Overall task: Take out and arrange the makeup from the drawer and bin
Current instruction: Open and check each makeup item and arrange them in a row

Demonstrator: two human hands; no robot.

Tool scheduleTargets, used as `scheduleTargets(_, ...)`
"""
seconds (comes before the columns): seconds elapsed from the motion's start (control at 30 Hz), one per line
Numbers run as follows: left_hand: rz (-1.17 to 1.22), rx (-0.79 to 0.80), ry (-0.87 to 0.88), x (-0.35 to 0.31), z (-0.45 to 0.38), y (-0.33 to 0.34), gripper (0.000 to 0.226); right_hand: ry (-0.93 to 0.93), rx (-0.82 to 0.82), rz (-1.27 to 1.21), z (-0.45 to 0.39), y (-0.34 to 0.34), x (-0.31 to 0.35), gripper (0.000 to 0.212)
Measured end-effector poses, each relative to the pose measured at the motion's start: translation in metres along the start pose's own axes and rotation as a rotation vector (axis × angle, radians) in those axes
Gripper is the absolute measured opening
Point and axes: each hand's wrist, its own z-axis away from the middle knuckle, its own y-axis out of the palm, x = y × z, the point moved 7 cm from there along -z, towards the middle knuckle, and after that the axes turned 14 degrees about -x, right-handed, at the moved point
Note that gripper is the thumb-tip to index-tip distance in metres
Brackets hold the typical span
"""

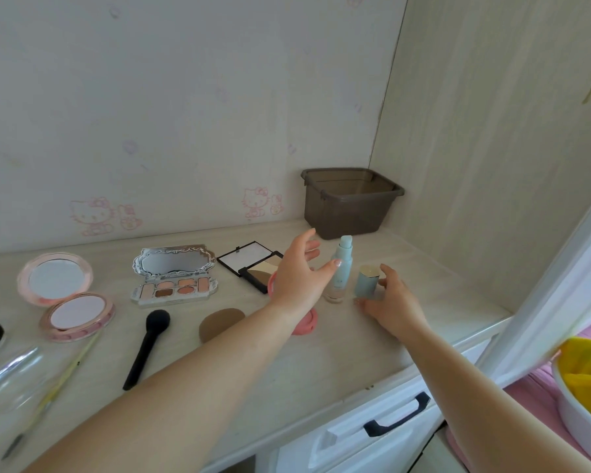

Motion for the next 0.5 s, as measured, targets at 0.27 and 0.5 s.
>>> scheduleTargets(0.27, 0.038, -0.054, 0.004, -0.013, 0.009, -0.038, 0.058, -0.001, -0.119, -0.225, 0.026, -0.036, 0.016, 0.091)
scheduleTargets(0.5, 0.064, -0.117, 0.036, -0.027, 0.017, -0.090, 0.049, -0.259, -0.268, -0.376, 0.077, -0.069, 0.096, 0.079)
